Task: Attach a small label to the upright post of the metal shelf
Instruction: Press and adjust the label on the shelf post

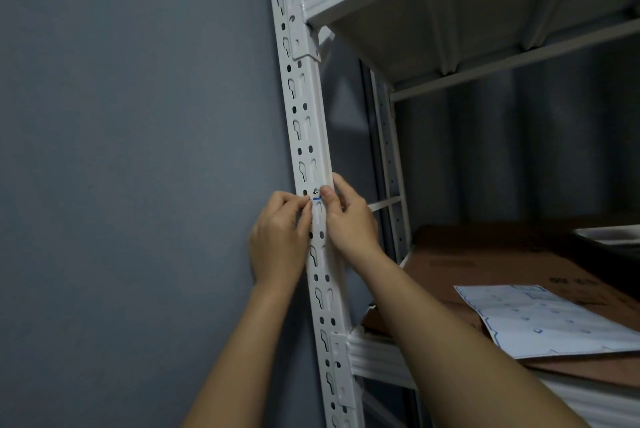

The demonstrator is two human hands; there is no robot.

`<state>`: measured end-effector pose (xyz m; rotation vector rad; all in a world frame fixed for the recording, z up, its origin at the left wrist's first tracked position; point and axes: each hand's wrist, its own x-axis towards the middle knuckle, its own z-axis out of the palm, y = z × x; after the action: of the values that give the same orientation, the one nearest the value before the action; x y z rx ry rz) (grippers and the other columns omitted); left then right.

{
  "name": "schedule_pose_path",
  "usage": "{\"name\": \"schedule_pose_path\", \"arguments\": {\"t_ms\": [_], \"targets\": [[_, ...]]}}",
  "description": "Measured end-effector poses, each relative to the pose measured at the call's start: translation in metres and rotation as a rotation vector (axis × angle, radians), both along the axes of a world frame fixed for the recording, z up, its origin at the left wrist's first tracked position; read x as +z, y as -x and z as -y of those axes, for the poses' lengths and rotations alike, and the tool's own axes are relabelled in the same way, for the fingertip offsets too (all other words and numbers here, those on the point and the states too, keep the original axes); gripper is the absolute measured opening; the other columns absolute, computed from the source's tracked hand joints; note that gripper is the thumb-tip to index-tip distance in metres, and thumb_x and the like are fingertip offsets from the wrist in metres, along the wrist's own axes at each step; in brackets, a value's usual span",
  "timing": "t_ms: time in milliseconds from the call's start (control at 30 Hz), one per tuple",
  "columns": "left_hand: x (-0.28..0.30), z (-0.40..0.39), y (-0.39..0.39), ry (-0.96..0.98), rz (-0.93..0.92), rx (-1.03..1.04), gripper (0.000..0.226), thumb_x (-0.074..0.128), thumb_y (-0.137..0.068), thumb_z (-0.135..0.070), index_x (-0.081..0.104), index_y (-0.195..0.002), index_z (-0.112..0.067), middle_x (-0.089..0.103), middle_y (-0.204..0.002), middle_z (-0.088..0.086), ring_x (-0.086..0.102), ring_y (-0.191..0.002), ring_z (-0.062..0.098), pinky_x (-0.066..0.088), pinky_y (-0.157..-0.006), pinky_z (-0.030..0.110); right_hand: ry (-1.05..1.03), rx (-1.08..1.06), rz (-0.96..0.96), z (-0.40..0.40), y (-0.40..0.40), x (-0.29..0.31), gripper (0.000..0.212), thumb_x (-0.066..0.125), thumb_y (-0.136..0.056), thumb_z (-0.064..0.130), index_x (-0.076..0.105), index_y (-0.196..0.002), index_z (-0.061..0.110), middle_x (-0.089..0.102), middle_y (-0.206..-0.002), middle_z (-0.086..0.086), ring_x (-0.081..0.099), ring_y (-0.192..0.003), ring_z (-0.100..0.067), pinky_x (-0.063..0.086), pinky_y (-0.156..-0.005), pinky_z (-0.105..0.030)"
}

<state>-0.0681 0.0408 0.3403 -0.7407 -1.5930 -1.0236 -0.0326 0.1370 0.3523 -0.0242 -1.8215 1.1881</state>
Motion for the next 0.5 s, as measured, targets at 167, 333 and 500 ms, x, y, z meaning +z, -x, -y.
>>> {"name": "schedule_pose_path", "arguments": {"t_ms": [167, 333, 500], "targets": [[0.004, -0.004, 0.004, 0.05, -0.227, 0.254, 0.015, 0.059, -0.083, -0.022, 0.065, -0.074, -0.012, 0.058, -0.075, 0.002, 0.056, -0.059, 0.021, 0.032, -0.051, 0.024, -0.008, -0.005, -0.001, 0.0, 0.001, 0.0, 0.031, 0.041, -0.097, 0.047, 0.051, -0.126, 0.041, 0.069, -0.105, 0.013, 0.063, -0.101, -0.015, 0.048, -0.095, -0.044], [0.007, -0.004, 0.01, 0.084, -0.39, 0.406, 0.017, 0.055, -0.082, -0.023, 0.061, -0.07, -0.012, 0.056, -0.071, 0.002, 0.052, -0.056, 0.02, 0.033, -0.047, 0.027, -0.01, -0.01, -0.002, -0.001, -0.001, 0.0, 0.03, 0.041, -0.098, 0.046, 0.053, -0.124, 0.04, 0.068, -0.106, 0.013, 0.062, -0.101, -0.015, 0.047, -0.094, -0.043], [0.008, -0.004, 0.013, 0.081, -0.414, 0.35, 0.014, 0.056, -0.08, -0.019, 0.058, -0.07, -0.011, 0.056, -0.071, 0.004, 0.052, -0.057, 0.02, 0.031, -0.047, 0.026, -0.012, -0.004, -0.005, -0.002, 0.001, 0.0, 0.031, 0.042, -0.097, 0.047, 0.052, -0.126, 0.04, 0.068, -0.107, 0.013, 0.062, -0.101, -0.015, 0.048, -0.094, -0.042]]}}
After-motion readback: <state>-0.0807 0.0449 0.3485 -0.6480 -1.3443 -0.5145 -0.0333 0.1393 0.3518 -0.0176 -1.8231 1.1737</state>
